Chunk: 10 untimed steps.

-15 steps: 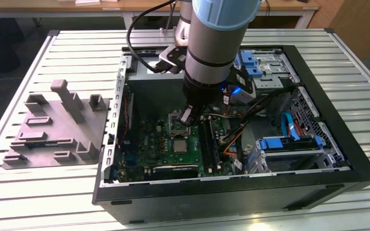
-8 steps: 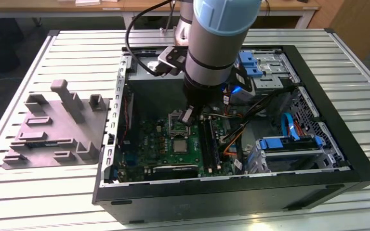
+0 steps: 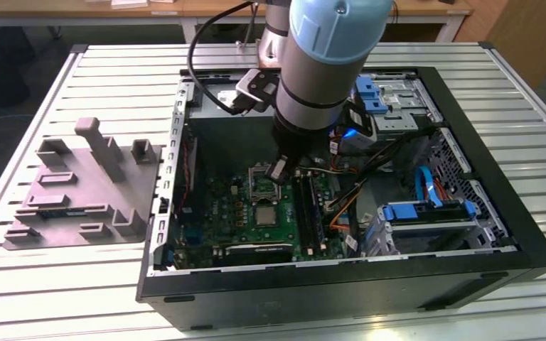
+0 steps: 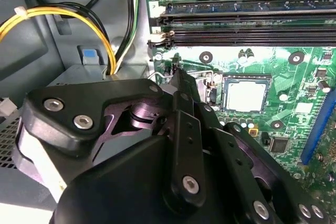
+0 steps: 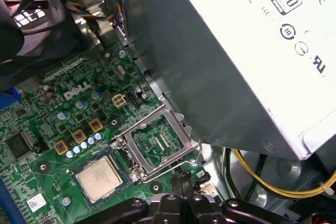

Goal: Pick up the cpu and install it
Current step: 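Close the cpu cover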

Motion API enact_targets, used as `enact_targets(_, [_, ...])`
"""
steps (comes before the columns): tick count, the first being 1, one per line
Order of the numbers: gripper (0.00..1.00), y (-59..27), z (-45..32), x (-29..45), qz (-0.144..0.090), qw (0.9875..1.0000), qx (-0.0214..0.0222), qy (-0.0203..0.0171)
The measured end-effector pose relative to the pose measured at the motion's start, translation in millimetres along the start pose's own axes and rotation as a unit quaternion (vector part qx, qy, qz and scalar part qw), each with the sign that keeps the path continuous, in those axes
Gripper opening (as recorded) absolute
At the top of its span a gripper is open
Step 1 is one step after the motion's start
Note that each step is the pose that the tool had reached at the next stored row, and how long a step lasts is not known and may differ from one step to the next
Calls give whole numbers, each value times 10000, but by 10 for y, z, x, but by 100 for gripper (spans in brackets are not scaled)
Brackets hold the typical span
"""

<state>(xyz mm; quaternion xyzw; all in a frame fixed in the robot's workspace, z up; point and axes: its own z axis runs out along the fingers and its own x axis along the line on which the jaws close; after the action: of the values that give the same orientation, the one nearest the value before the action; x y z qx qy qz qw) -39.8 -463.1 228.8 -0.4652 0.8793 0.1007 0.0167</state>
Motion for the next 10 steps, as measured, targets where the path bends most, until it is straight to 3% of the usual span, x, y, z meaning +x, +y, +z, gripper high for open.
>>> enact_targets(10, [11, -1, 5, 0, -1, 10000, 0, -1])
